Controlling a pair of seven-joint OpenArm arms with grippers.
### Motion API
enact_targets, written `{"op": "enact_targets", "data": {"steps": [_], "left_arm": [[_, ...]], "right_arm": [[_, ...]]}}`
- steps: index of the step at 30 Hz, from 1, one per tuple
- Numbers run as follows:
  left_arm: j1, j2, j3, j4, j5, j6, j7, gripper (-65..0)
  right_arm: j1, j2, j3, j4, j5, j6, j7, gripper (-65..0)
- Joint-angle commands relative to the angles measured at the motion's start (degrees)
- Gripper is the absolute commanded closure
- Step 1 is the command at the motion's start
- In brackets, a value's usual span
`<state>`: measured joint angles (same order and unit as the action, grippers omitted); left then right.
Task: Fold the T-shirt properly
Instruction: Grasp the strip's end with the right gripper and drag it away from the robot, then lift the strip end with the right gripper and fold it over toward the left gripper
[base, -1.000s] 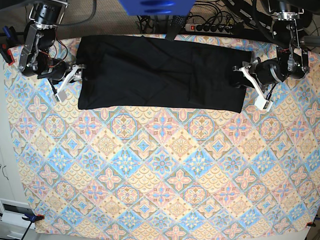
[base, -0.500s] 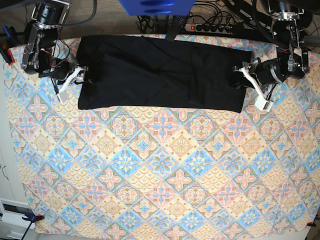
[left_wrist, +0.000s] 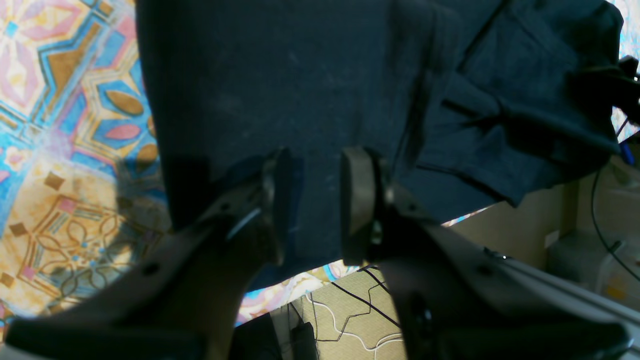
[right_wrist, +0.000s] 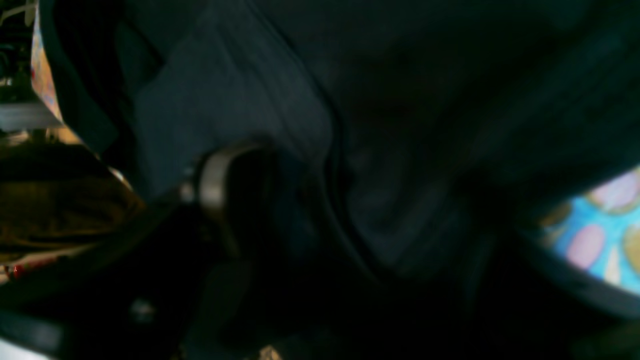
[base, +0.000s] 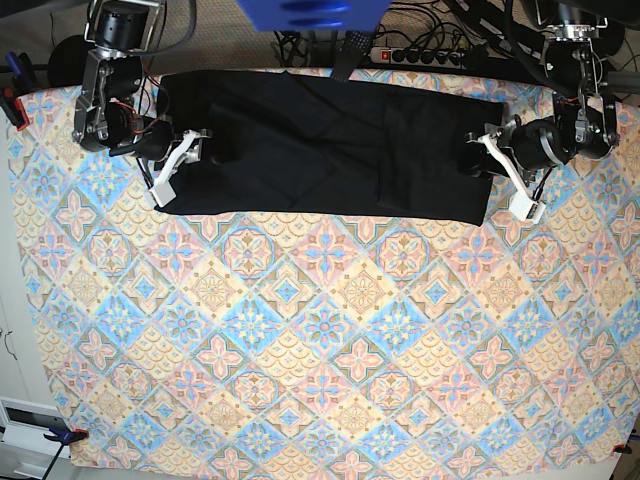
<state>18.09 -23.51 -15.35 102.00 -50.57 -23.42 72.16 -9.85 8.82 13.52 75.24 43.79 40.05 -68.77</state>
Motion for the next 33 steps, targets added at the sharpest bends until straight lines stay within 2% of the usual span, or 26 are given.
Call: {"op": "enact_targets", "data": {"steps": [1,5,7,16,18,21,23,26,28,33], "left_arm": [[-0.4,-0.7,-0.5,0.9,-0.9,-0.3,-0.7,-15.4],[-0.4,-0.7,-0.6,1.1,-0.9,-0.3,-0.8,-15.4],[-0.5,-0.7,-0.7,1.2,-1.0,-0.3,-0.8,-15.4],[-0.5,-0.7,-0.7,1.2,-1.0,-0.3,-0.9,-15.3],[-0.5,-0.7,-0.7,1.2,-1.0,-0.3,-0.9,-15.3],[-0.5,-0.7,-0.7,1.2,-0.8,-0.3,-0.9,-14.4],[-0.5,-0.7,-0.7,1.1,-0.8,-0.3,-0.9,-9.0],[-0.5,-0.7,-0.7,0.9,-0.7,-0.3,-1.5,0.0],[0.1,-0.7,-0.7,0.9,-0.6,-0.3,-3.3,-0.1],[0.0,0.0,-0.6,-0.4,-0.6,-0.3,-4.5,-0.3]], "right_arm": [[-0.3,0.1,-0.2,0.1,-1.0,-0.1,-2.0,-28.1],[0.0,0.5,0.7,-0.2,-1.2,-0.1,-1.9,-7.3],[1.2,1.4,2.5,0.1,-1.3,-0.1,-1.9,-2.9],[8.9,9.6,6.3,-0.4,-1.6,-0.1,-2.0,-2.4],[11.0,10.7,6.4,-0.4,-4.3,-0.1,-2.0,-2.4],[12.8,10.9,6.5,-0.3,-9.0,-0.1,-2.0,-2.4],[12.7,11.0,6.3,0.3,-11.0,-0.1,-2.4,-2.5],[12.4,11.0,5.9,4.4,-11.0,-0.1,-2.6,-2.5],[11.6,10.7,4.1,9.2,-11.0,-0.1,-2.7,-2.5],[7.8,9.7,-6.4,21.3,-11.1,-0.1,-2.6,-2.6]]}}
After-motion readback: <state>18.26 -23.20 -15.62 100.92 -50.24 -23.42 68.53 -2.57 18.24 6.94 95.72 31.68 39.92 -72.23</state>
